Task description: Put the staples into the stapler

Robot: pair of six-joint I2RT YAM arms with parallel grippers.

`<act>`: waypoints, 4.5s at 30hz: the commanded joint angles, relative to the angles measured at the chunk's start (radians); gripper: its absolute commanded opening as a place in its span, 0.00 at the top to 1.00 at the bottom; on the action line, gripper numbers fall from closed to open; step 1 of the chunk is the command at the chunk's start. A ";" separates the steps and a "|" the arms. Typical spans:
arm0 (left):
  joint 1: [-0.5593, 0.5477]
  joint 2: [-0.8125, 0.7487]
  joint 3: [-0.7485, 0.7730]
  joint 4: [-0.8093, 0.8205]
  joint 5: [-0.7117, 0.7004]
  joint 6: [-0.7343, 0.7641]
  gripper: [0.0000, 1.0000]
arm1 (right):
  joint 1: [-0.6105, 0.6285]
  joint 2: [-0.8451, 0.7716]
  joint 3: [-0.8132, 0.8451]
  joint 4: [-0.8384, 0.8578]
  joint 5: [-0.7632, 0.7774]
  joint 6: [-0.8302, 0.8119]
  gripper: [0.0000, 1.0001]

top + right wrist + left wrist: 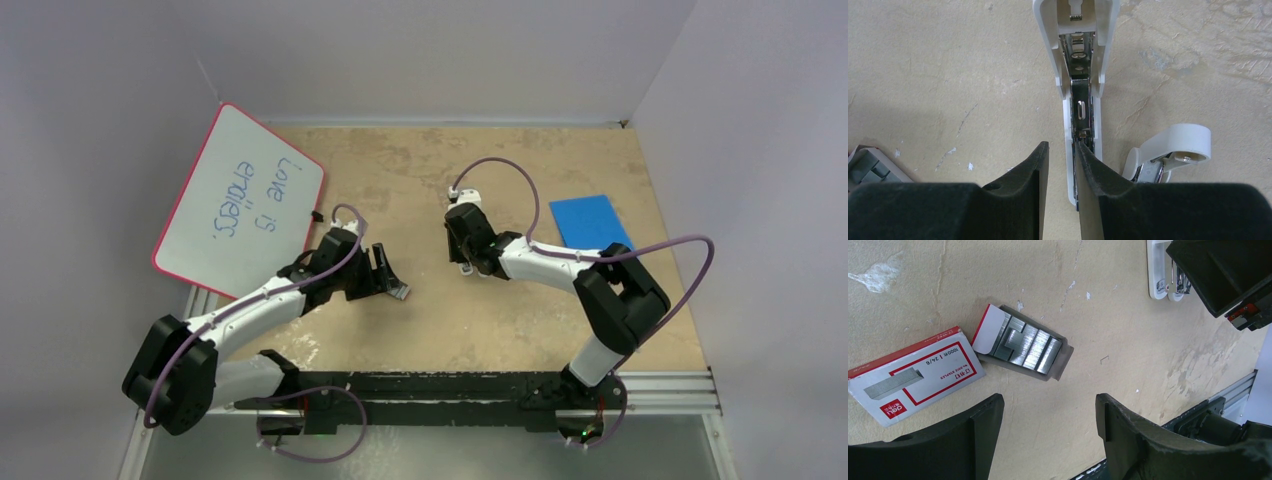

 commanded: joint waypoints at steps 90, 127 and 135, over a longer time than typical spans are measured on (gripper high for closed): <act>0.005 -0.540 0.211 -0.515 -0.368 0.008 0.47 | 0.375 0.325 0.539 -0.348 0.132 0.264 0.64; 0.005 -0.558 0.177 -0.510 -0.316 0.007 0.45 | 0.437 0.314 0.399 -0.360 0.054 0.640 0.58; 0.005 -0.558 0.177 -0.514 -0.317 0.008 0.45 | 0.399 0.325 0.426 -0.451 0.171 0.627 0.58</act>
